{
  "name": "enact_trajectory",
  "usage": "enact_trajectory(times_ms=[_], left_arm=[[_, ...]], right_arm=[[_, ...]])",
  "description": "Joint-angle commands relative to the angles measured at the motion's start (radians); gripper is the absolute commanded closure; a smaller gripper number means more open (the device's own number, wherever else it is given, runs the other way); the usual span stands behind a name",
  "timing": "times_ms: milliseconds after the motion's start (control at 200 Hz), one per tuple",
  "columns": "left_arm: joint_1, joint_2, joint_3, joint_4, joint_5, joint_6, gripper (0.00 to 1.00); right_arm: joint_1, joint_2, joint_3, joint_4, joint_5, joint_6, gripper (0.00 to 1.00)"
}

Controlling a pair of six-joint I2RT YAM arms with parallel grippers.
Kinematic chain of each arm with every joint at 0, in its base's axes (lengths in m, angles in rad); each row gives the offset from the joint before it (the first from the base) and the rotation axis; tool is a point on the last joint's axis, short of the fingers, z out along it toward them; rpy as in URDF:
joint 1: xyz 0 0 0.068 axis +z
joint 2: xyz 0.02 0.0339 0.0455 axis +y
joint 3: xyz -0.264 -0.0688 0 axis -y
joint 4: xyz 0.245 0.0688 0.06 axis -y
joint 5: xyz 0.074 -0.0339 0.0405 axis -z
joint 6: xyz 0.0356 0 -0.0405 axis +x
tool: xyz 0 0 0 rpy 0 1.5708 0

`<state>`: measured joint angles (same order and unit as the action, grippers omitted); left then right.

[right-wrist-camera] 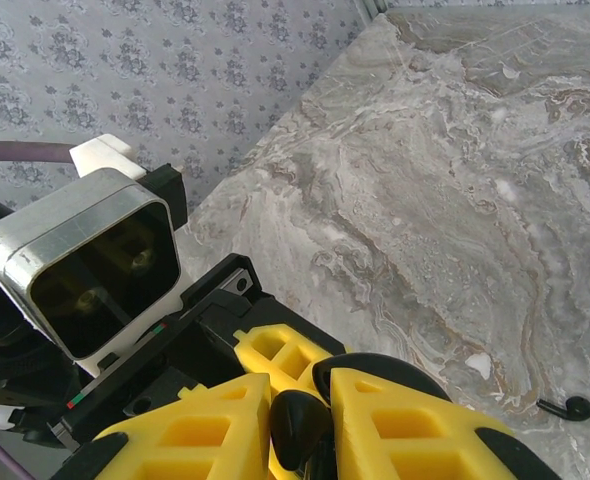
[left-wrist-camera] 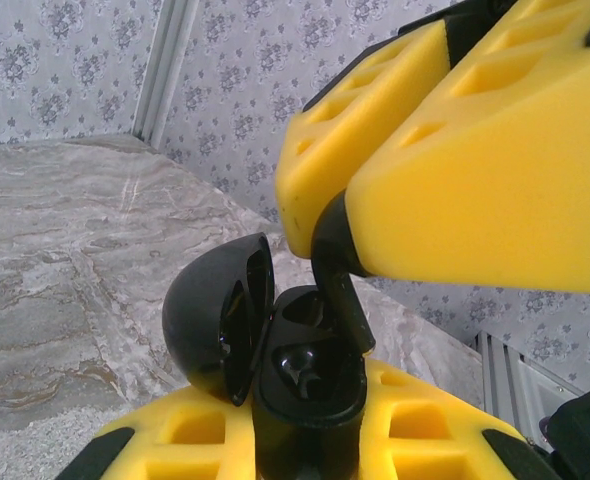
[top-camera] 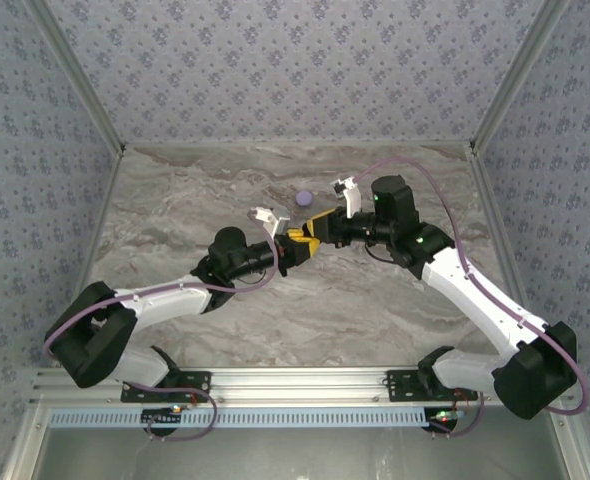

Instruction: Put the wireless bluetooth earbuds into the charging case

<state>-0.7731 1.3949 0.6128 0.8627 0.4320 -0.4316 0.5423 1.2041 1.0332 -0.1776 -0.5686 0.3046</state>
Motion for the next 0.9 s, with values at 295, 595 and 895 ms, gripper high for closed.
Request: enact_trajectory(times_ms=[295,595,895], left_arm=[[-0.008,-0.03,0.044,0.014,0.021,-0.004,0.9],[-0.008,-0.036,0.047,0.01,-0.002,-0.022,0.9],[-0.008,-0.039,0.048,0.012,-0.004,-0.035,0.9]], right_arm=[[0.007,-0.009,0.024,-0.005,0.012,-0.021,0.77],[0.013,-0.011,0.003,-0.016,0.0,-0.028,0.78],[0.017,-0.019,-0.012,-0.002,0.023,-0.022,0.79]])
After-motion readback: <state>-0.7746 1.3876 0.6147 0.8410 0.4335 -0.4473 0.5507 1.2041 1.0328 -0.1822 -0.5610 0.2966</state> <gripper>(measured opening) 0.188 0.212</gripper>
